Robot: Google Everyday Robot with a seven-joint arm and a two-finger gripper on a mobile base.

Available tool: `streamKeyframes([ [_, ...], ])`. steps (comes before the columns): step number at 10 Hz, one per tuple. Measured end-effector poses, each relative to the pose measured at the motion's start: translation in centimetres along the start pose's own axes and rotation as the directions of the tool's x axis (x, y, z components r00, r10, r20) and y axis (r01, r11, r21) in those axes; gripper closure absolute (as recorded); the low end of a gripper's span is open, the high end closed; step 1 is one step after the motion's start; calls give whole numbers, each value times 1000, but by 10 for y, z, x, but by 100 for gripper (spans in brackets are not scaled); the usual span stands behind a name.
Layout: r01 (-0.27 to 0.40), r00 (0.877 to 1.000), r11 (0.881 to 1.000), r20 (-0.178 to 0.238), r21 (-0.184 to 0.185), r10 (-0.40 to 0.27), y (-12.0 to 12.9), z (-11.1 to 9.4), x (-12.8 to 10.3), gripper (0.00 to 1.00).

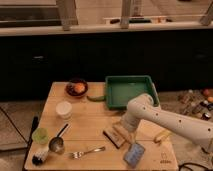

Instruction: Place eraser in paper cup

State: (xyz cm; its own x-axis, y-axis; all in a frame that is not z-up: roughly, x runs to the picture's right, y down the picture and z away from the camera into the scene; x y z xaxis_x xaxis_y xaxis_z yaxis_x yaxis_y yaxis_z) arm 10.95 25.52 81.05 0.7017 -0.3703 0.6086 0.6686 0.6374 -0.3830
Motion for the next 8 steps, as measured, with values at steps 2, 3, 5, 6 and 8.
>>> streamKeyframes([
  [2, -1, 1000, 1000, 1, 10, 1, 2, 0, 1, 20],
  [3, 5, 1000, 1000, 0, 25, -5, 0, -6, -1, 20],
  [5, 49, 999, 998, -3, 47, -49, -5, -11, -6, 20],
  [6, 80, 997, 995, -3, 57, -80, -7, -13, -8, 20],
  [8, 151, 989, 986, -2, 65, -151, -14, -16, -15, 20],
])
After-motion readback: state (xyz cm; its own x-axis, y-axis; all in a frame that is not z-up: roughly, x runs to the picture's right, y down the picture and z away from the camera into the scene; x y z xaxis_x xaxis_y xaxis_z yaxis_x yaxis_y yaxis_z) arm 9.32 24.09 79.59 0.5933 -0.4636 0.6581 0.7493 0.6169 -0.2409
